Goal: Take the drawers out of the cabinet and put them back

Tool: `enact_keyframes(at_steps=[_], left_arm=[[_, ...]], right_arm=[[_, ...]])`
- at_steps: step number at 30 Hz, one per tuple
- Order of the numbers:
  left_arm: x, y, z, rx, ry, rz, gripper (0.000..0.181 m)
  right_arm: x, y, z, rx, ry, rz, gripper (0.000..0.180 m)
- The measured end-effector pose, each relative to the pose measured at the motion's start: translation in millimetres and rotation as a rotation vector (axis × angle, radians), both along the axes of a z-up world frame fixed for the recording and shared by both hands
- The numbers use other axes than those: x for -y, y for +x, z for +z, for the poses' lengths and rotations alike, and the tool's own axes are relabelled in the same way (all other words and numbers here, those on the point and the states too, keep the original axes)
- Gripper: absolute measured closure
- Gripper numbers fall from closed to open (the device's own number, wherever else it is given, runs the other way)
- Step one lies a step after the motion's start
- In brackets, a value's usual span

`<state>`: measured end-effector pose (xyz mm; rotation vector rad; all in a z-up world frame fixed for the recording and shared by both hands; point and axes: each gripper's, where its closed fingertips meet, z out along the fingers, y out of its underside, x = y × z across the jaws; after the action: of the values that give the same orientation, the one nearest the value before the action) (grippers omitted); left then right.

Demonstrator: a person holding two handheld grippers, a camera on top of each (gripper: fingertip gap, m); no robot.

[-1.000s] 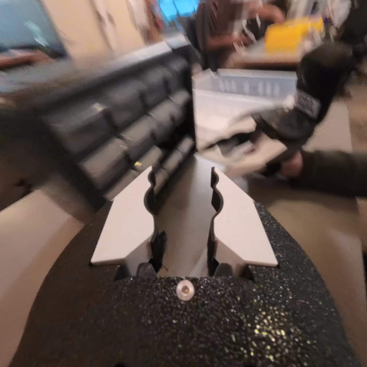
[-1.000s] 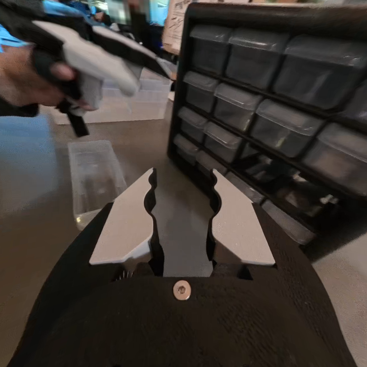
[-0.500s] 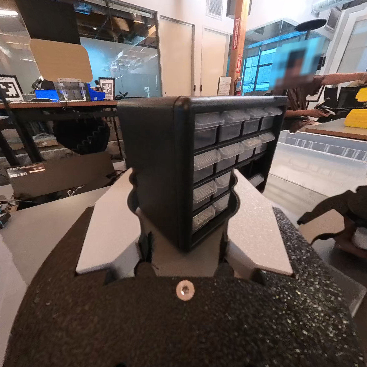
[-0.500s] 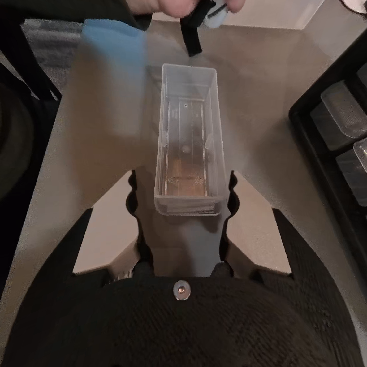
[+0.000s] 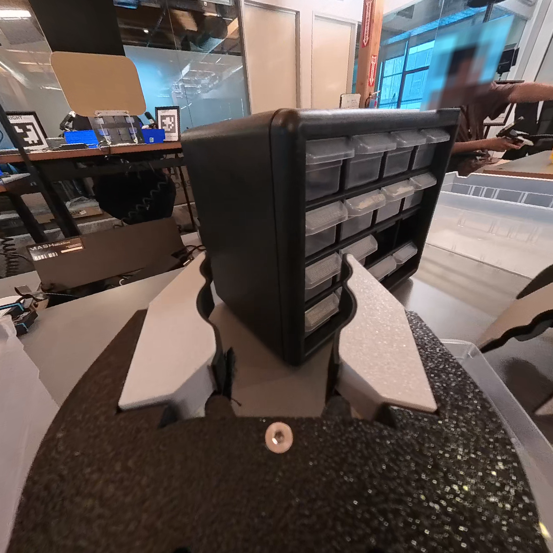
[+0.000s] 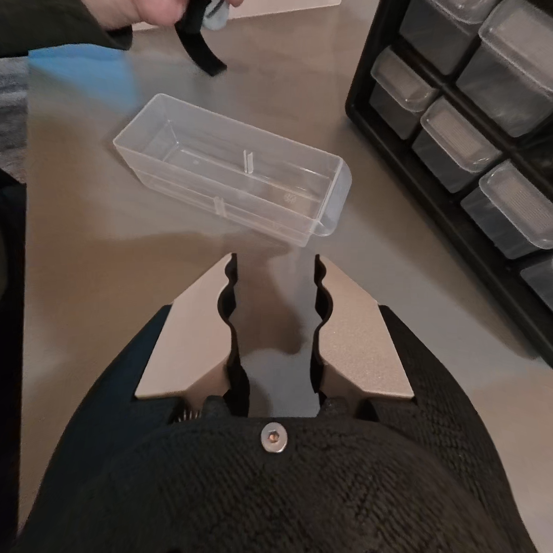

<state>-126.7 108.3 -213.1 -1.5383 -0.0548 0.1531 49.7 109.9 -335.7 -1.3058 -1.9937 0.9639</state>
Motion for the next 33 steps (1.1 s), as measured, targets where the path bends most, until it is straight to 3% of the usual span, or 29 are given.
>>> enact_keyframes(at_steps=[8, 13, 17, 19, 23, 28, 31, 33], left_arm=[[0.8, -6.2, -3.4, 0.048, 0.005, 0.002, 0.098], [-1.2, -0.1, -4.2, 0.035, -0.002, -0.017, 0.099], [-0.7, 1.0, -1.6, 0.025, 0.003, -0.019, 0.100], [0.0, -0.4, -0.5, 0.026, 0.007, -0.016, 0.100], [1.5, -2.9, 2.3, 0.033, 0.016, -0.015, 0.101], [0.6, 0.5, 2.6, 0.030, 0.019, -0.030, 0.102], [-0.8, 3.5, 0.5, 0.026, 0.011, -0.037, 0.102], [-0.5, 3.4, 1.1, 0.023, 0.015, -0.034, 0.102]], right_arm=[[32.5, -13.0, 34.2, -0.184, 0.005, 0.168, 0.105], [39.2, -19.3, 12.5, 0.002, 0.102, 0.179, 0.105], [73.6, -4.4, 14.9, 0.096, -0.025, 0.298, 0.106], [83.3, -2.4, 26.3, 0.048, -0.042, 0.343, 0.103], [54.8, -14.8, 37.8, -0.080, 0.032, 0.230, 0.072], [32.9, -30.7, 14.7, -0.018, 0.057, 0.215, 0.036], [37.8, -32.4, 1.1, 0.049, 0.003, 0.266, 0.037], [41.3, -31.1, -5.1, 0.079, -0.015, 0.291, 0.050]])
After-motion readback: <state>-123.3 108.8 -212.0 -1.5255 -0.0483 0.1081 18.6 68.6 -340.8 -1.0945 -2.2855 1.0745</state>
